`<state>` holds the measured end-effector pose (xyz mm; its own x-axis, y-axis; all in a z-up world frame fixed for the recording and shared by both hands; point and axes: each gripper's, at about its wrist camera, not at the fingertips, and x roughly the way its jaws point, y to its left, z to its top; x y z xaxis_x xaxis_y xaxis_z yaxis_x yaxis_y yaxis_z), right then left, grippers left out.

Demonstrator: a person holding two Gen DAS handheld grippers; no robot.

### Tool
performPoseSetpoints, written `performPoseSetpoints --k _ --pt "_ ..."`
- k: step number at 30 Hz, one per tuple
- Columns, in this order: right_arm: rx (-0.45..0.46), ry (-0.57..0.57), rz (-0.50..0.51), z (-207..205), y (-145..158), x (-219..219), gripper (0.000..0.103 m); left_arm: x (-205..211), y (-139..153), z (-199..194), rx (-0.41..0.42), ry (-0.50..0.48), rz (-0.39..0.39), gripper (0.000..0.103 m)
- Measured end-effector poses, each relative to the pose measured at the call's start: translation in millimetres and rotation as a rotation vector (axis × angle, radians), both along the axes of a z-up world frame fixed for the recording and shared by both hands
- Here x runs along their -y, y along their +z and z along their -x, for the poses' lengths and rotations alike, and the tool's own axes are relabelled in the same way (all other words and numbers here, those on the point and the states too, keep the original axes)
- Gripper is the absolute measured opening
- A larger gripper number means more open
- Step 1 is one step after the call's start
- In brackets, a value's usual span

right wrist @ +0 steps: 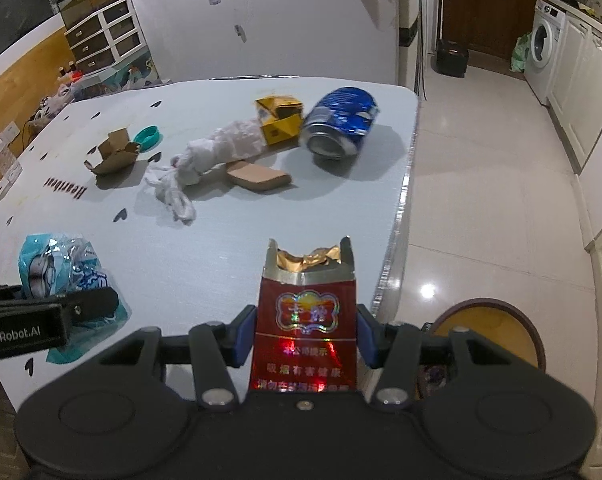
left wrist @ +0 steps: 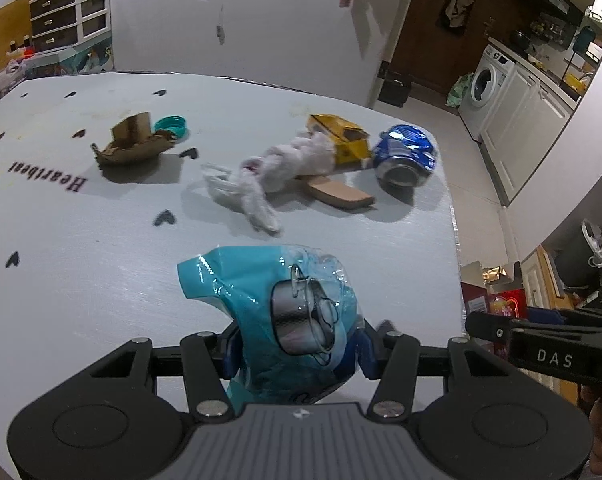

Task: Collect trash
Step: 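Carry the teal bag and red cigarette pack off the table to above the bin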

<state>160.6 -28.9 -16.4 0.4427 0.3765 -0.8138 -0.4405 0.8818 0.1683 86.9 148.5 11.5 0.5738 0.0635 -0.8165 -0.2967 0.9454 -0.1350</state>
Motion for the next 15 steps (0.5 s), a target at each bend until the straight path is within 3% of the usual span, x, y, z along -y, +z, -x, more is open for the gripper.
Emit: performPoseSetpoints --k 15 --pt "-0.032 -0.014 0.003 -41.1 -12.8 95.5 0.052 98.1 -8.3 -40.4 -0.024 -0.032 0.016 0.054"
